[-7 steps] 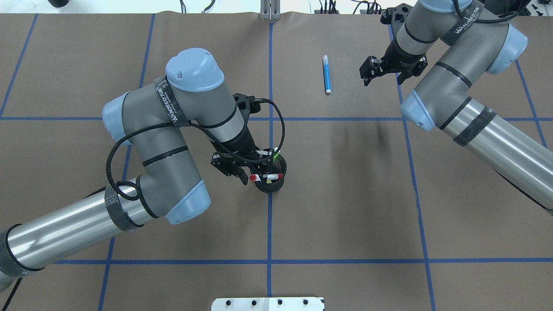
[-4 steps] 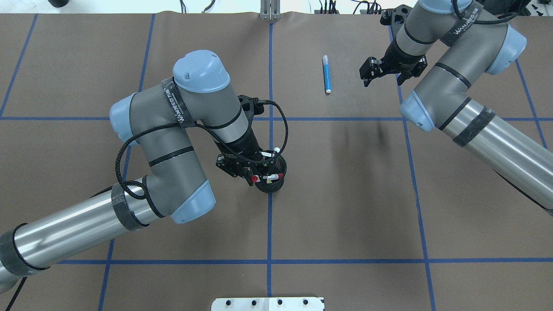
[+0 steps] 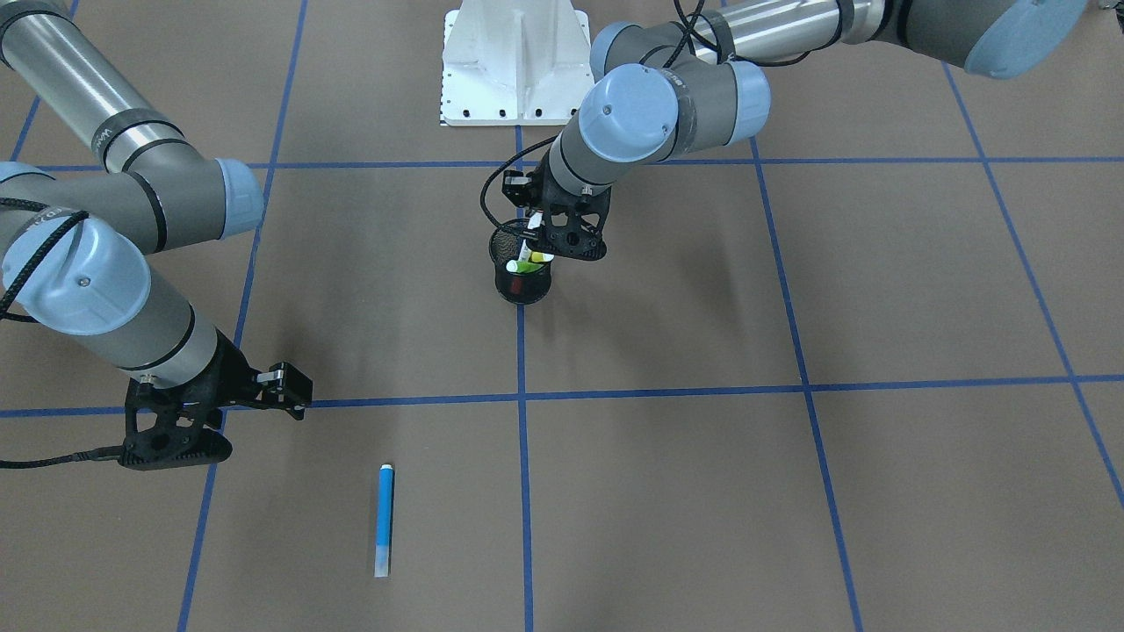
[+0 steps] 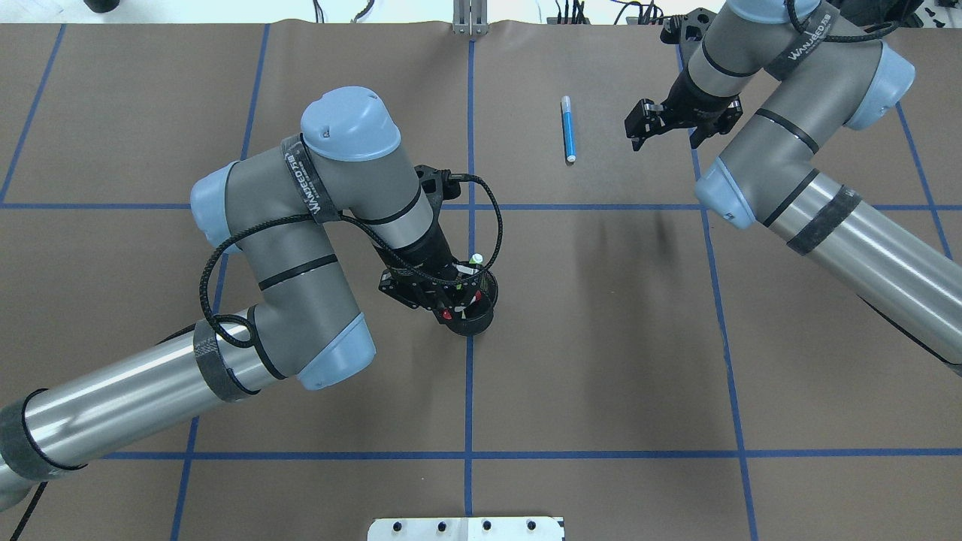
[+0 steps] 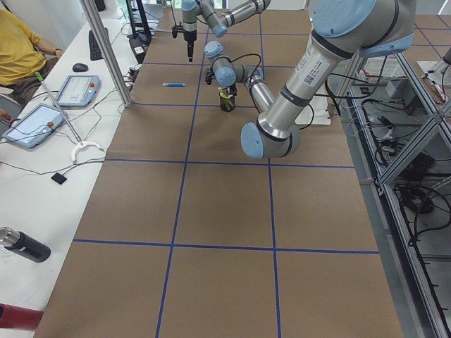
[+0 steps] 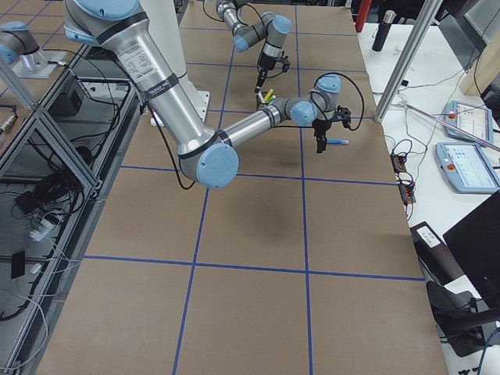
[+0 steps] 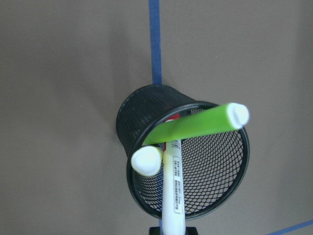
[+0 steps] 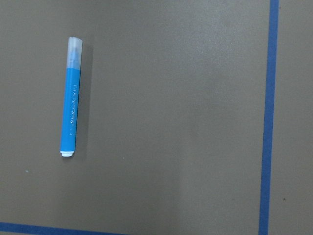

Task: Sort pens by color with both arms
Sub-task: 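Move the left gripper over the cup and grasp the red-capped marker, then lift the red-capped marker out of the cup with the left gripper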

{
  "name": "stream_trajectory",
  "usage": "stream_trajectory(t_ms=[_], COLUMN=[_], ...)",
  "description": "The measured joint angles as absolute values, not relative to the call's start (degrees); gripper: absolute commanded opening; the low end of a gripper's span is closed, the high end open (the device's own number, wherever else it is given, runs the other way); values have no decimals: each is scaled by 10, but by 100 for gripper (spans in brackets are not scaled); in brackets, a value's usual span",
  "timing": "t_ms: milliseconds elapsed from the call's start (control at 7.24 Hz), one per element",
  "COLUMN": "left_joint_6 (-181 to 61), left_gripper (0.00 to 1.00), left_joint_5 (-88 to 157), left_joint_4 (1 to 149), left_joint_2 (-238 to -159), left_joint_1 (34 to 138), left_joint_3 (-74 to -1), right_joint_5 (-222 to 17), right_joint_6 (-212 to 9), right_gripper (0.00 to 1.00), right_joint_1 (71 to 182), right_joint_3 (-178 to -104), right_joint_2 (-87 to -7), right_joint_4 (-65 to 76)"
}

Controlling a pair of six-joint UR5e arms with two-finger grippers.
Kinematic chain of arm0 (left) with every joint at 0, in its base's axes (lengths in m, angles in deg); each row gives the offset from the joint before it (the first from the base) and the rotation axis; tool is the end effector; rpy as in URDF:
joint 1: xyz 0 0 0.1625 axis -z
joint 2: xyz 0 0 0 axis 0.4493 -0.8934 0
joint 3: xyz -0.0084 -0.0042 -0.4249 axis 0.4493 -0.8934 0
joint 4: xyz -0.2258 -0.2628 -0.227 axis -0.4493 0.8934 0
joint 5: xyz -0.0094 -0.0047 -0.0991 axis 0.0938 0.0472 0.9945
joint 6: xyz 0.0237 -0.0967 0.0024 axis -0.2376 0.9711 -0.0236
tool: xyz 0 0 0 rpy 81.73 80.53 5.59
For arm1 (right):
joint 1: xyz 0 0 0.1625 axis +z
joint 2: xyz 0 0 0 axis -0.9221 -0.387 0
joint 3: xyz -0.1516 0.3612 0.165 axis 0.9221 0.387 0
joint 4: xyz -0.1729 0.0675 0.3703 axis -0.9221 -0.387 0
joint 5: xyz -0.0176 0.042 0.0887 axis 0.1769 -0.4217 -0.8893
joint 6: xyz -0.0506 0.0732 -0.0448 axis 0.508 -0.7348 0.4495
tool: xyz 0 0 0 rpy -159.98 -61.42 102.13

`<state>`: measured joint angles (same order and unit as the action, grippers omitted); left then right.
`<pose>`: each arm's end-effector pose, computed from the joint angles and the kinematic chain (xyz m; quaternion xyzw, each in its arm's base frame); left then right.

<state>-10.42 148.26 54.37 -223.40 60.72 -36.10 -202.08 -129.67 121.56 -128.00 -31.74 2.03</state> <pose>0.5435 -0.4424 0.1606 -0.1087 0.5113 0.1008 0.8465 -0.3613 -0.6396 0.3506 0.0502 -0.3936 -0.0127 0.9178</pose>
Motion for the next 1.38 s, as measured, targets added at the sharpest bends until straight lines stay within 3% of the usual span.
stream_trajectory(t_ms=[414, 1380], left_joint_6=[-103, -93], left_gripper=[7, 7], left_joint_5=[1486, 1534], left_joint_4=[543, 542], left_joint_2=[-2235, -2233], left_joint_1=[609, 670], left_joint_3=[-389, -476], right_joint_5=[-2021, -2021], right_joint_6=[-1297, -1297], right_gripper=[99, 99], right_joint_1=[1216, 1216], right_joint_3=[-1280, -1280], right_joint_2=[-318, -317], right_joint_4=[20, 21])
